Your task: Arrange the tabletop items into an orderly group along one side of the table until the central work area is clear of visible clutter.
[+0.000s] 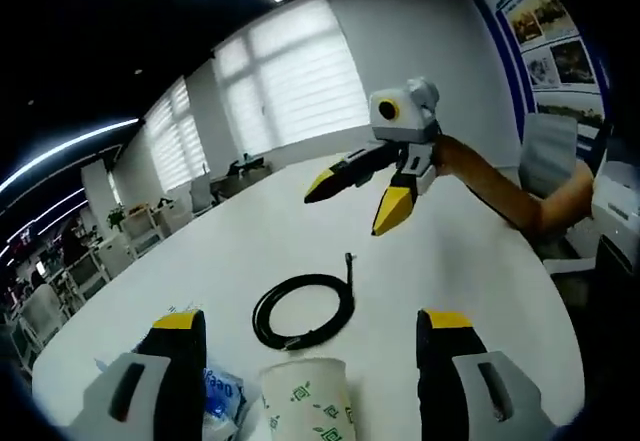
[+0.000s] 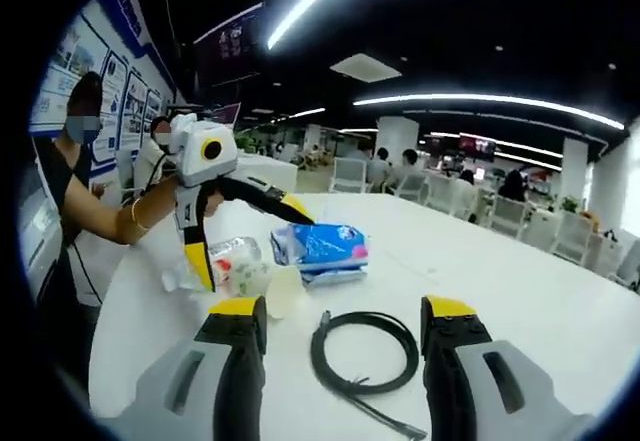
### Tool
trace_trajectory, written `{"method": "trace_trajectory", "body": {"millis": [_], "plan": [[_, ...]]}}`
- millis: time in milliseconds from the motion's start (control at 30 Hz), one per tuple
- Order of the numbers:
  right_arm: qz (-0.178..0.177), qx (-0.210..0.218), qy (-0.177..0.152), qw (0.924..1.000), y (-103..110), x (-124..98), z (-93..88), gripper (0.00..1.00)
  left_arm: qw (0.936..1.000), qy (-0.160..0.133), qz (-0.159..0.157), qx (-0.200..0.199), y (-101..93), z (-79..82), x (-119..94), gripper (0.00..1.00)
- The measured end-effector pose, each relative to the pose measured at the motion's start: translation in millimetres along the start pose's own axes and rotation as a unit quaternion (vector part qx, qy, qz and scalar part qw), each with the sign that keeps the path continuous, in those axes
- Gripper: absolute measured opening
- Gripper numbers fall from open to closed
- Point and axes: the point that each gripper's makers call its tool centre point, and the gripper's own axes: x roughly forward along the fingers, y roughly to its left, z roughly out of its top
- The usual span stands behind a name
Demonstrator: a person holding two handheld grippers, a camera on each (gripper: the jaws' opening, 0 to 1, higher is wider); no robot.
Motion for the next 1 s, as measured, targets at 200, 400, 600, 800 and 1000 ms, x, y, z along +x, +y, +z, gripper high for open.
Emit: {"method": "trace_trajectory", "body": {"millis": [200,400,600,800,1000], "plan": [[-0.005,0.005,0.010,0.9999,-6,0,-9.6,0.61,0.9992,0.007,-0.023,-0.031,7.6,8.5,21,0.80],[-0.005,0.012,0.022,0.9997,-8,-2,-21.0,0.61,0.9972,0.038,-0.057,-0.030,-0.4,4.0,41,0.79],[-0.004,0.016,0.035,0.9992,-9,0,-29.2,0.62,0.9942,0.071,-0.074,-0.030,-1.6,-12.3,54,0.78],[-0.009,0.012,0.061,0.9980,-10,6,-42.5,0.61,0.9914,0.091,-0.081,-0.048,4.4,-19.6,65,0.78],[-0.018,-0.003,0.094,0.9954,-10,14,-59.7,0.60,0.9863,0.121,-0.096,-0.058,13.9,-29.5,71,0.76]]}}
